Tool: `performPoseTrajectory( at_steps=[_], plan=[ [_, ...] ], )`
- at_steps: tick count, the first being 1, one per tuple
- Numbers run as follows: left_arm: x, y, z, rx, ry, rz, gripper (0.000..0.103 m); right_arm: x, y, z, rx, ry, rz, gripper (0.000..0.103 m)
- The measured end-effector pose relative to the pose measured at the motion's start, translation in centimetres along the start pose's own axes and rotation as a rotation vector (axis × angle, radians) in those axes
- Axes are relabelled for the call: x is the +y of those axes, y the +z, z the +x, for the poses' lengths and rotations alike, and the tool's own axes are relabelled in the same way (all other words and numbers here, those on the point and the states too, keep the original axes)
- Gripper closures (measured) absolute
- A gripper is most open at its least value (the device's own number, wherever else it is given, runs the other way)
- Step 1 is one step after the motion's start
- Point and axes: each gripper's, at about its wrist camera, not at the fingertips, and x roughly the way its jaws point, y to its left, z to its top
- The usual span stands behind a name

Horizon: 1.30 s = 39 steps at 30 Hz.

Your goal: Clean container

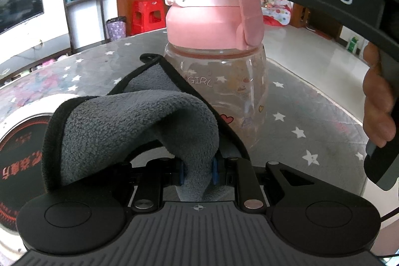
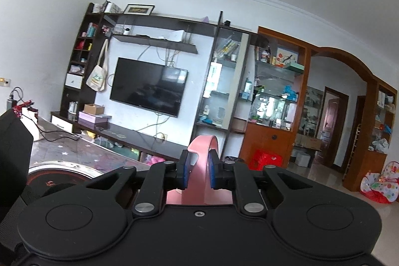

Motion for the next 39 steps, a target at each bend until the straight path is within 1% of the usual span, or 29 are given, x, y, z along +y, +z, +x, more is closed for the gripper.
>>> performPoseTrajectory(
  at_steps=[6, 11, 16, 20, 23, 27, 36, 39],
  plan=[
    [1.1, -1.0, -2.4, -0.017, 0.04, -0.032, 0.083, 1.7, 1.0, -0.8, -0.031, 0.065, -0.017, 0.087],
    [1.9, -2.2, -4.4, -0.009, 0.073, -0.056, 0.083, 2.6, 2.0, -1.5, -0.046, 0.151, -0.024, 0.087],
    [1.9, -3.1, -4.8, 0.017, 0.071, -0.05, 0.083, 3.1, 2.5, -1.8, -0.033, 0.217, -0.062, 0.086],
    [1.5, -3.2, -4.5, 0.024, 0.058, -0.042, 0.083, 3.2, 2.6, -2.3, -0.013, 0.237, -0.105, 0.086],
    [1.1, -3.0, -4.2, 0.025, 0.044, -0.029, 0.083, 2.6, 3.2, -2.6, -0.004, 0.237, -0.13, 0.086],
    [0.5, -2.4, -3.8, 0.023, 0.019, -0.014, 0.083, 1.9, 3.8, -2.7, 0.0, 0.213, -0.163, 0.086],
    [-1.8, -1.3, -2.5, 0.021, -0.045, 0.009, 0.083, 2.0, 3.5, -1.6, -0.005, 0.106, -0.238, 0.086],
    [-2.6, -0.7, -1.7, 0.022, -0.07, 0.017, 0.083, 1.9, 3.2, -1.2, -0.003, 0.079, -0.241, 0.086]
  ],
)
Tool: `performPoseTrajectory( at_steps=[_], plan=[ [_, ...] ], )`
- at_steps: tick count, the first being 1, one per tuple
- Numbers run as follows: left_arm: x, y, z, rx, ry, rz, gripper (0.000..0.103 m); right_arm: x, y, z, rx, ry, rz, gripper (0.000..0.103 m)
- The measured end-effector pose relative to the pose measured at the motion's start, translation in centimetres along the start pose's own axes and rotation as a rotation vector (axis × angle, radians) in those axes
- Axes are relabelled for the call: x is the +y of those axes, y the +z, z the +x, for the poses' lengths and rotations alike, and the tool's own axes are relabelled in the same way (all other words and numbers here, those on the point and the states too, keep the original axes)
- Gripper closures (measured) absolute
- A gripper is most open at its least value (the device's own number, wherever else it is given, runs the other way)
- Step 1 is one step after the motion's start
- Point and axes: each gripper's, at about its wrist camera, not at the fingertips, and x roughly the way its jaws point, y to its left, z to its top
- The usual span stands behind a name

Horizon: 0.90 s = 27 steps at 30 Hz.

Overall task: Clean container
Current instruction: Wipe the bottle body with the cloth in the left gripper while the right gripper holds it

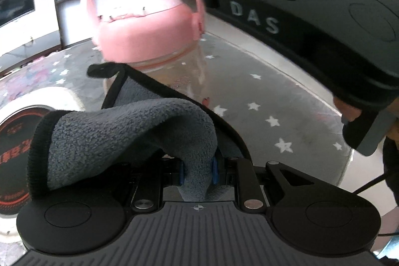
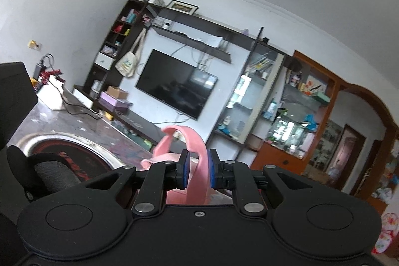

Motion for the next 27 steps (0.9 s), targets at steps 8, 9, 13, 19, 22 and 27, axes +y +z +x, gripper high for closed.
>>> performPoseTrajectory(
  at_steps=[8, 9, 13, 19, 22, 27],
  plan=[
    [-0.5, 0.4, 1.1, -0.001, -0.03, -0.021, 0.083, -1.4, -1.1, 1.0, 0.026, -0.047, 0.064, 0.086],
    [-0.4, 0.3, 1.2, 0.001, -0.036, -0.029, 0.083, -1.5, -1.2, 1.1, 0.029, -0.051, 0.073, 0.086],
    [-0.2, 0.0, 1.6, 0.011, -0.045, -0.038, 0.083, -2.0, -1.9, 1.5, 0.033, -0.07, 0.119, 0.086],
    [1.1, -0.8, 2.5, 0.037, -0.041, -0.08, 0.083, -2.3, -2.8, 1.8, 0.031, -0.08, 0.177, 0.086],
    [1.8, -1.2, 2.9, 0.054, -0.033, -0.098, 0.083, -2.2, -3.2, 1.9, 0.025, -0.086, 0.189, 0.086],
    [3.2, -1.8, 3.1, 0.07, -0.009, -0.131, 0.083, -1.6, -4.2, 1.6, 0.027, -0.083, 0.215, 0.086]
  ],
)
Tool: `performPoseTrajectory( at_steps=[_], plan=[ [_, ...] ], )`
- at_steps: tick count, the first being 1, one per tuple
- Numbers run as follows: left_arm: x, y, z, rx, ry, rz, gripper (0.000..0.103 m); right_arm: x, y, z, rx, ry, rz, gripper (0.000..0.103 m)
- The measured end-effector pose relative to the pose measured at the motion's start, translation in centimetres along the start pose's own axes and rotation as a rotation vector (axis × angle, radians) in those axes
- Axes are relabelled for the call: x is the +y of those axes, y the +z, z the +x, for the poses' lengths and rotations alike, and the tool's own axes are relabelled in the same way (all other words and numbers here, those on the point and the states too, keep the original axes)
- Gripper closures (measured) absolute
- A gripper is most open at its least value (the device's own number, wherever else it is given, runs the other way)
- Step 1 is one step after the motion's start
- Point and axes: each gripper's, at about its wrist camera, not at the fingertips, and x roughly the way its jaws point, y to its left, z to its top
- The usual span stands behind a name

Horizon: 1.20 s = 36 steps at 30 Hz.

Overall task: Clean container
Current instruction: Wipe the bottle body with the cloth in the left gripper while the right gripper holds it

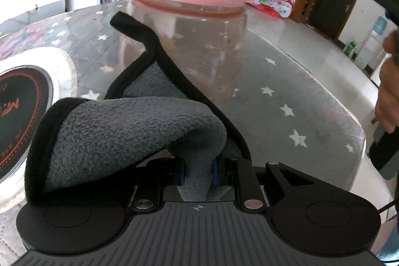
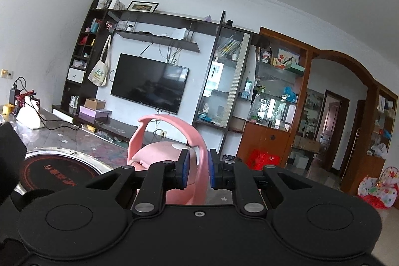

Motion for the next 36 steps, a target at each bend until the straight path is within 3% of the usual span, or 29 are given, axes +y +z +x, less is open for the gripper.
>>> performPoseTrajectory(
  at_steps=[10, 19, 36],
  plan=[
    [0.5, 1.7, -3.3, -0.09, 0.027, 0.025, 0.083, 0.0, -1.9, -0.5, 0.037, -0.001, 0.068, 0.086],
    [0.8, 3.7, -6.2, -0.17, 0.048, 0.053, 0.083, -0.1, -1.8, -0.9, 0.012, -0.031, 0.088, 0.086],
    [1.3, 2.9, -3.6, -0.144, 0.027, 0.067, 0.082, 0.4, -3.4, -1.2, 0.009, -0.038, 0.086, 0.086]
  ],
)
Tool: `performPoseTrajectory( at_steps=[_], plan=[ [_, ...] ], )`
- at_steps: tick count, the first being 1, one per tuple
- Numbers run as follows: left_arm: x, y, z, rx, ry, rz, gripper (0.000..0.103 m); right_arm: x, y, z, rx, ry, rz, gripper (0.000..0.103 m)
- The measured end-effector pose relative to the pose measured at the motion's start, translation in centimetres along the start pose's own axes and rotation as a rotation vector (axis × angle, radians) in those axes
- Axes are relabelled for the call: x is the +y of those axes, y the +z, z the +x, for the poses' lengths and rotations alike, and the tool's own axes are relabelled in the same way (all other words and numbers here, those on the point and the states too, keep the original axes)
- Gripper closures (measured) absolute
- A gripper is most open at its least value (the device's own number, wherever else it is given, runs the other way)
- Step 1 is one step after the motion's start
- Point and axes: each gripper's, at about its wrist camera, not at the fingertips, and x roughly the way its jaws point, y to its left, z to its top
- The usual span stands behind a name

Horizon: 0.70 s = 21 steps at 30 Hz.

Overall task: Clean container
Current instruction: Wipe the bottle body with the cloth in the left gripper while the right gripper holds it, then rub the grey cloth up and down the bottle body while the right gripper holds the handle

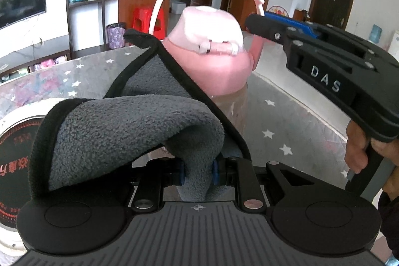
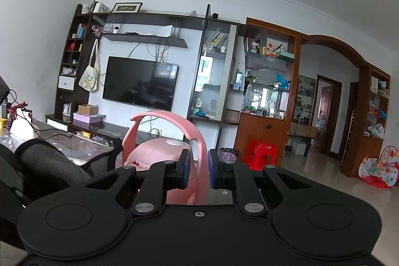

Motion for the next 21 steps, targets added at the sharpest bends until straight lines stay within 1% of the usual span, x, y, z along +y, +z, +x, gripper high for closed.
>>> performPoseTrajectory(
  at_steps=[11, 14, 21],
  plan=[
    [0.7, -0.5, 1.4, 0.048, -0.003, -0.013, 0.082, -0.4, 0.2, -0.8, 0.014, -0.003, 0.011, 0.086],
    [0.3, -1.3, 1.3, 0.064, 0.001, -0.017, 0.082, -0.5, 0.5, -1.0, 0.015, -0.004, 0.015, 0.086],
    [0.9, -2.0, 2.6, 0.106, 0.014, -0.03, 0.082, -0.8, 1.0, -0.8, 0.027, -0.003, 0.03, 0.086]
  ],
)
